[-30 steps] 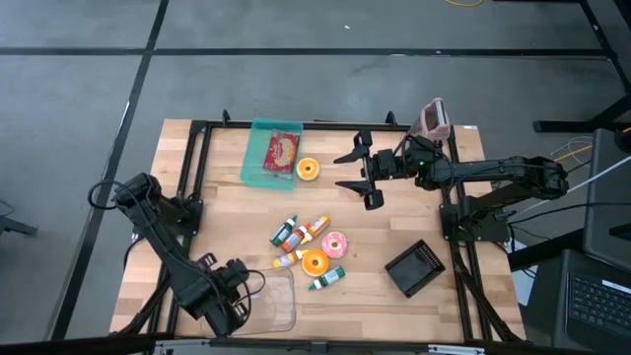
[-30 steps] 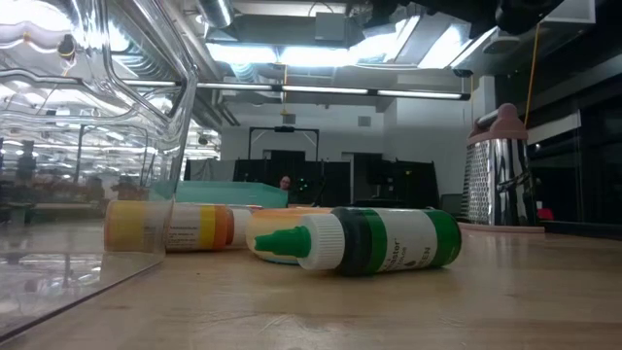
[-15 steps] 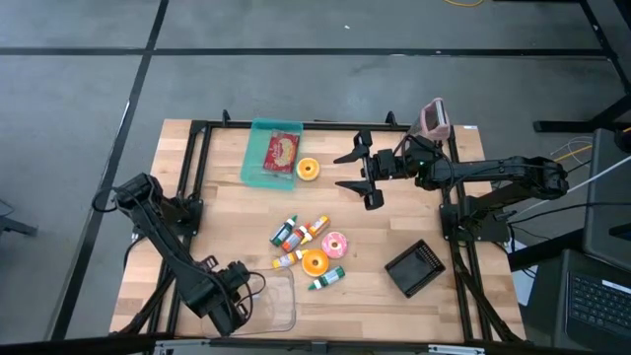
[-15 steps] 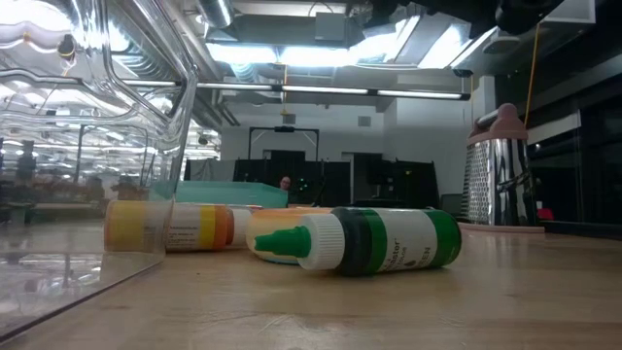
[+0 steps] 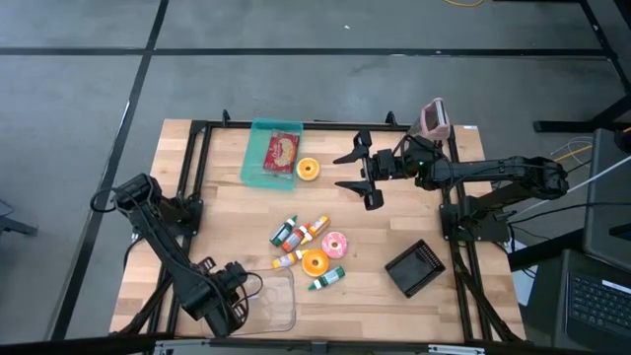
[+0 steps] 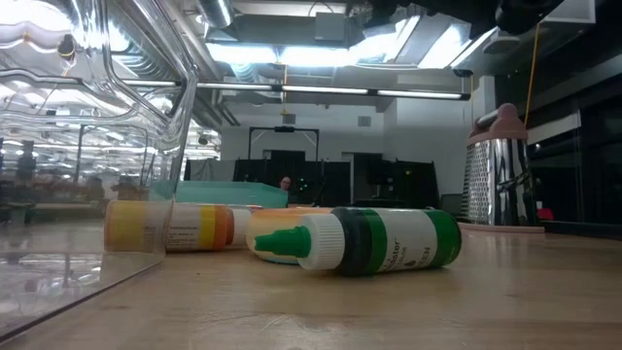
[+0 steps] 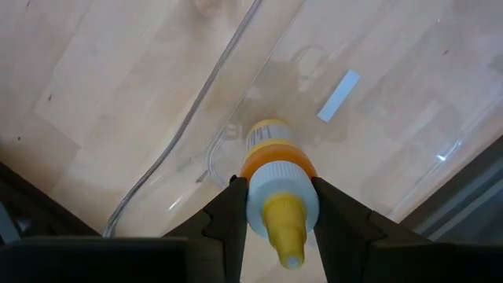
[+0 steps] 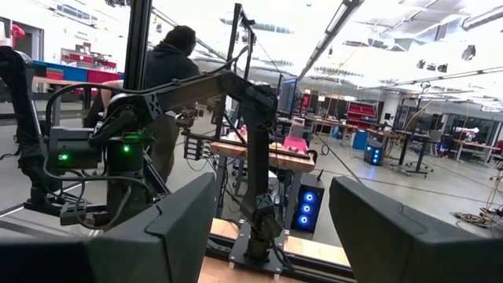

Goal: Pick & Place Food Item
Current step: Put the top left yellow food coloring bottle into the transparent bin, then put the top green food coloring bottle into the transparent bin

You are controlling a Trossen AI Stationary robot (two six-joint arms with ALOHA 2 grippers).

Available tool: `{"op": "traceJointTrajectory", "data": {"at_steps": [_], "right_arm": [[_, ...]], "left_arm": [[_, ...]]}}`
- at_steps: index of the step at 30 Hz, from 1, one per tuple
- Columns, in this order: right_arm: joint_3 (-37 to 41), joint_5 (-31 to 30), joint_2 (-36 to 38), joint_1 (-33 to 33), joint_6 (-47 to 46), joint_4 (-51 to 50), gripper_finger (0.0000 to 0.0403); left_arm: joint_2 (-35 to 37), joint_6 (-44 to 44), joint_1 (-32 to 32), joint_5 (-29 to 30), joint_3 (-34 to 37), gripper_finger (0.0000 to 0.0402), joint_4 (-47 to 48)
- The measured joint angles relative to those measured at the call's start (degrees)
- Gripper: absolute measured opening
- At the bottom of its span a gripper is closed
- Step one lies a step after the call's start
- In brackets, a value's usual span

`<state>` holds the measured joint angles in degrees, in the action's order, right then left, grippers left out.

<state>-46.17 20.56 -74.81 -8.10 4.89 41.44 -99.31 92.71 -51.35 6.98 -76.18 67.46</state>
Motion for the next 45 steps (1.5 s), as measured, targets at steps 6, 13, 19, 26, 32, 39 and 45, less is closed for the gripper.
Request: {"op": "traceJointTrajectory", "data": {"at_steps": [6, 13, 19, 26, 32, 39, 45], "right_arm": [[0.0, 0.0, 0.0, 0.0, 0.0, 0.0, 0.0247], [0.0, 0.0, 0.0, 0.0, 0.0, 0.0, 0.0246], [0.0, 0.0, 0.0, 0.0, 0.0, 0.0, 0.0246], [0.0, 0.0, 0.0, 0.0, -0.1, 0.0, 0.0246], [0.0, 0.0, 0.0, 0.0, -0.1, 0.1, 0.0246], [0.0, 0.0, 0.0, 0.0, -0.1, 0.1, 0.0246], [0.0, -0.1, 0.0, 0.0, 0.0, 0.1, 0.0246]], "left_arm": [[0.0, 0.0, 0.0, -0.5, 0.0, 0.0115, -0.4], [0.0, -0.3, 0.2, -0.6, 0.0, 0.0170, -0.1], [0.0, -1.4, 0.5, -0.6, 0.0, 0.0199, 0.3], [0.1, -1.4, 0.5, 1.6, -1.1, 0.0191, 2.6], [0.2, -1.7, 0.5, 8.2, -6.9, 0.0191, 8.5], [0.2, -5.7, 2.4, 18.6, -14.2, 0.0191, 13.8], [0.3, -17.0, 10.0, 32.9, -19.1, 0.0191, 22.2]]}}
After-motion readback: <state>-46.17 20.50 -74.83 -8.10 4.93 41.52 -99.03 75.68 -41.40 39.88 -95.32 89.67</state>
